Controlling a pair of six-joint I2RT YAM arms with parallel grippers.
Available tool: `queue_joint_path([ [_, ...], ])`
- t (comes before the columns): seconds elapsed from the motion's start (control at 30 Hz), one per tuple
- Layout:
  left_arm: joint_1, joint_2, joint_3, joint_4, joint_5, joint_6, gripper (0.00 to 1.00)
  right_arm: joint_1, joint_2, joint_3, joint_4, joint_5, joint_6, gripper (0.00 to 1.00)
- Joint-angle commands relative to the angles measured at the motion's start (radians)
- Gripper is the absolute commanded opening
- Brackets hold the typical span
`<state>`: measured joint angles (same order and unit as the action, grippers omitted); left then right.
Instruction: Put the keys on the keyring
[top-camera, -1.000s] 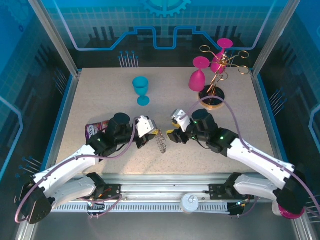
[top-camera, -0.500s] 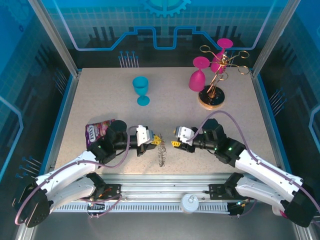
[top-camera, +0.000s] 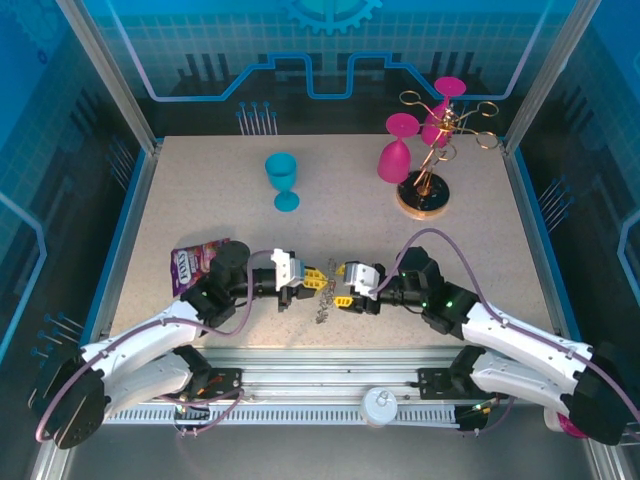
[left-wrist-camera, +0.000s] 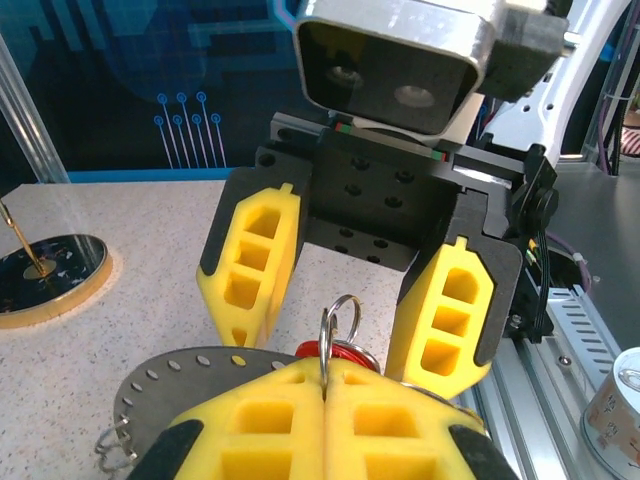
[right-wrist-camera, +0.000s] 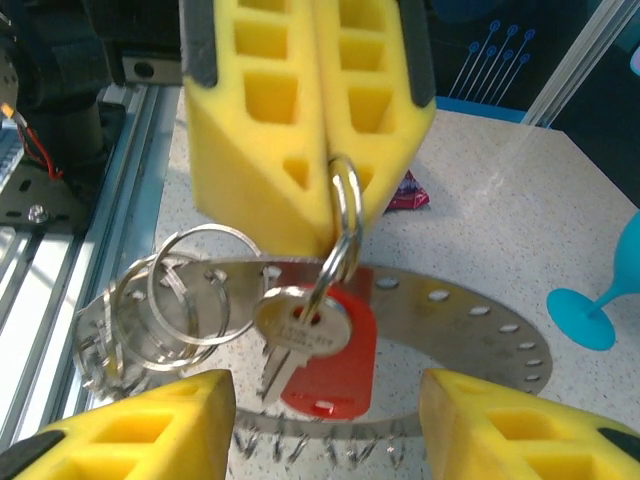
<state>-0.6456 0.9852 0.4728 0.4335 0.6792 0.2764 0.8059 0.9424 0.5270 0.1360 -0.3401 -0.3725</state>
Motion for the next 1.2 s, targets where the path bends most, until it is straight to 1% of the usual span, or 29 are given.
queue_joint_path([
  [0.0, 0.005, 0.003, -0.010, 0.130, 0.049, -0.043, 0.00, 0.015, 0.010, -0.016, 0.119, -0.029, 0.056, 0.51],
  [0.1, 0.005, 0.007, -0.013, 0.149, 0.048, -0.056, 0.00, 0.022, 0.019, -0.017, 0.129, -0.027, 0.068, 0.48],
  [0.23, 0.005, 0.003, -0.016, 0.155, 0.047, -0.066, 0.00, 0.025, 0.017, -0.021, 0.155, -0.013, 0.077, 0.41],
  [0.37, 0.006, -0.007, -0.016, 0.143, 0.034, -0.059, 0.00, 0.026, -0.006, -0.022, 0.139, 0.020, 0.074, 0.27],
  [0.6, 0.005, -0.031, -0.010, 0.117, -0.004, -0.040, 0.00, 0.023, -0.064, -0.017, -0.010, 0.091, 0.042, 0.11],
  [0.8, 0.004, -0.054, 0.012, 0.082, -0.023, -0.010, 0.00, 0.022, -0.061, 0.005, -0.103, 0.101, 0.028, 0.04],
  [0.93, 0.005, -0.053, 0.018, 0.089, -0.019, -0.016, 0.00, 0.021, -0.035, 0.016, -0.118, 0.084, 0.030, 0.05],
  [0.97, 0.005, -0.051, 0.020, 0.095, -0.020, -0.018, 0.00, 0.023, -0.028, 0.022, -0.129, 0.081, 0.031, 0.07],
  [1.03, 0.006, -0.048, 0.020, 0.097, -0.026, -0.018, 0.00, 0.024, -0.026, 0.041, -0.156, 0.076, 0.032, 0.16],
  [1.07, 0.006, -0.045, 0.021, 0.094, -0.031, -0.014, 0.00, 0.021, -0.037, 0.050, -0.171, 0.078, 0.034, 0.23],
  [1.1, 0.005, -0.043, 0.021, 0.083, -0.040, -0.006, 0.00, 0.021, -0.055, 0.056, -0.181, 0.087, 0.034, 0.33],
  [1.17, 0.005, -0.042, 0.020, 0.062, -0.054, 0.014, 0.00, 0.014, -0.105, 0.057, -0.197, 0.109, 0.029, 0.46],
])
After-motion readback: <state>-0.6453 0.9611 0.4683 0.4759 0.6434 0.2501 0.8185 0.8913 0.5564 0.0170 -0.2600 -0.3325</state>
